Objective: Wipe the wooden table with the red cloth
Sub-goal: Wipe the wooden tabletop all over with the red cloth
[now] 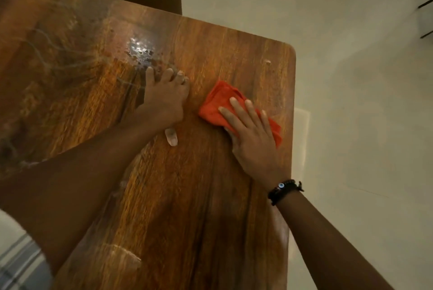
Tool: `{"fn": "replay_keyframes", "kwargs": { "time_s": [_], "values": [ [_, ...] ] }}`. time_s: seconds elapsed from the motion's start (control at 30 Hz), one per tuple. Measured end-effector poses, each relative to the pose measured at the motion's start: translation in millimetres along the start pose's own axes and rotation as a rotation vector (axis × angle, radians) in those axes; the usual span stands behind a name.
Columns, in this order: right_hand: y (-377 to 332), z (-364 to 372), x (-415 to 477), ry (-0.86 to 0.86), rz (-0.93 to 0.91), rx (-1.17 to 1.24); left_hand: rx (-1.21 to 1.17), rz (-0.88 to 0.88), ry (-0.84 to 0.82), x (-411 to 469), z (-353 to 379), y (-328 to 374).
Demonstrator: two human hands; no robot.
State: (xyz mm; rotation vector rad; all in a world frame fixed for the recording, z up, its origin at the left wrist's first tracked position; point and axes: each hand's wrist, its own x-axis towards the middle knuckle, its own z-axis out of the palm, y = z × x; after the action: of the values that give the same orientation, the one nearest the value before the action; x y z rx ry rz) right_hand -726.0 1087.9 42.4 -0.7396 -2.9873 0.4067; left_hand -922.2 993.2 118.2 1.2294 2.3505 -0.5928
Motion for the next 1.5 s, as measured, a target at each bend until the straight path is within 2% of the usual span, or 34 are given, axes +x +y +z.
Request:
{"fn": "replay_keyframes", "kwargs": {
  "time_s": [0.13, 0.27, 0.37, 0.43, 0.53, 0.63, 0.73, 0.83, 0.9, 1.03, 1.1, 1.2, 1.27, 1.5],
  "values": [
    [55, -19, 13, 0.015, 0.141, 0.067, -0.012, 0.017, 0.047, 2, 2, -1],
    [93, -36, 88, 0.045, 0.347, 0.104, -0.038, 0.026, 0.021, 4, 3, -7],
    [91, -41, 149, 0.030, 0.430, 0.103, -0.032, 0.022, -0.015, 5, 2, -6],
    [68, -38, 176, 0.003, 0.406, 0.097, -0.016, 0.018, -0.016, 7, 4, -5],
    [14, -22, 175, -0.022, 0.247, 0.103, -0.011, 0.013, -0.006, 6, 6, -6],
    [-25, -6, 118, -0.025, 0.076, 0.080, -0.005, 0.010, 0.002, 4, 6, -4],
    [-13, -5, 47, -0.012, 0.023, 0.032, 0.025, -0.002, 0.011, 3, 4, 0],
    [33, -16, 9, 0.004, 0.115, 0.018, 0.013, 0.005, 0.012, 2, 3, 0],
    [60, -27, 15, 0.003, 0.227, 0.072, -0.006, 0.013, 0.015, 1, 2, 0],
    [85, -39, 86, 0.041, 0.436, 0.147, -0.013, 0.013, 0.036, 2, 1, 0],
    [75, -40, 134, 0.034, 0.477, 0.138, -0.009, 0.009, 0.011, 2, 0, 0],
    [37, -31, 170, -0.036, 0.378, 0.123, 0.001, 0.009, -0.013, 0, -1, 1],
    [8, -22, 159, -0.049, 0.266, 0.118, -0.010, 0.004, -0.017, -1, -1, 0],
    [-39, 4, -34, -0.054, 0.076, 0.072, 0.015, -0.007, -0.024, -2, -1, 1]
  ]
}}
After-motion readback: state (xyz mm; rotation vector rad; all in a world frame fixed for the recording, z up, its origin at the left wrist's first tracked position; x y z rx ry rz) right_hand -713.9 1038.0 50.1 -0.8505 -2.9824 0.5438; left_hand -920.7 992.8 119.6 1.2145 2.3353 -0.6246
